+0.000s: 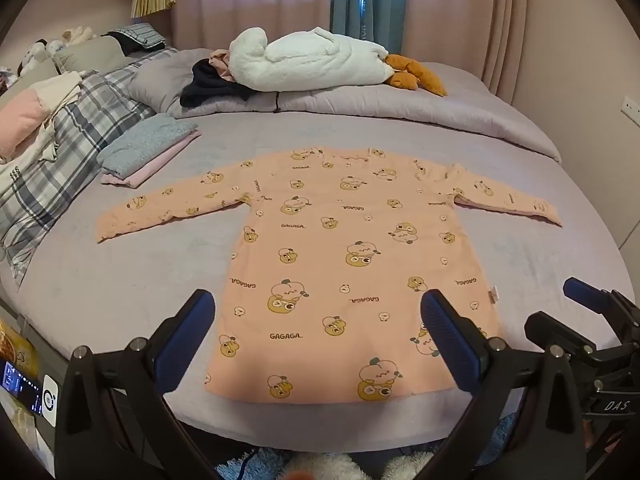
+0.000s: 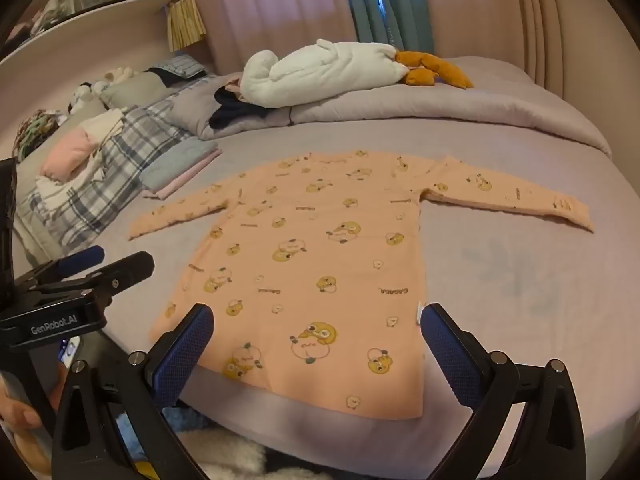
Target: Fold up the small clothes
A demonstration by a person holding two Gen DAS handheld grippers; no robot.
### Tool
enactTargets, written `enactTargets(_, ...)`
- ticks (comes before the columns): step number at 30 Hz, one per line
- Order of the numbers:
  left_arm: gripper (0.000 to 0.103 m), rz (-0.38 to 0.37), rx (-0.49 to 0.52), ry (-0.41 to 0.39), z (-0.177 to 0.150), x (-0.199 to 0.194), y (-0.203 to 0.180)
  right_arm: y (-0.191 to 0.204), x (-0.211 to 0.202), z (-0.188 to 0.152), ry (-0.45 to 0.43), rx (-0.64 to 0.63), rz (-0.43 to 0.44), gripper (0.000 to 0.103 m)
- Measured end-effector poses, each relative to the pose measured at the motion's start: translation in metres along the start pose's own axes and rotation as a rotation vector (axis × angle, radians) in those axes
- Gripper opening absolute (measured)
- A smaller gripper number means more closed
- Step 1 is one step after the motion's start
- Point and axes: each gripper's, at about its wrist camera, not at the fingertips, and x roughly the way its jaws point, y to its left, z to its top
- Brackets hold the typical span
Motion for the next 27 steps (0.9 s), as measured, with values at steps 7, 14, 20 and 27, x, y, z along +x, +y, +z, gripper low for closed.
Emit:
enactTargets(7, 0.103, 0.014, 0.008, -0.028, 0.0019, -0.0027, 0.0000, -0.0006, -0.0010, 0.0009, -0.005, -0.004, -0.001, 0.102)
enactTargets(14, 0.103, 0.019, 0.015, -0.027, -0.0008, -0.0012, -0.0006, -0.0017, -0.0019, 0.0020, -0.002, -0.003, -0.001, 0.102)
enactTargets(20, 0.103, 0.016, 0.012, -0.024, -0.0042, 0.0023, -0.0031, -0.0005, -0.0006, -0.0012, 0.002, -0.003, -0.001, 0.102)
enactTargets(27, 0.103, 0.014, 0.006, -0.020, -0.0057, 0.0043, -0.0012, 0.0008, 0.0014, 0.0001, 0.006, -0.003, -0.001, 0.102)
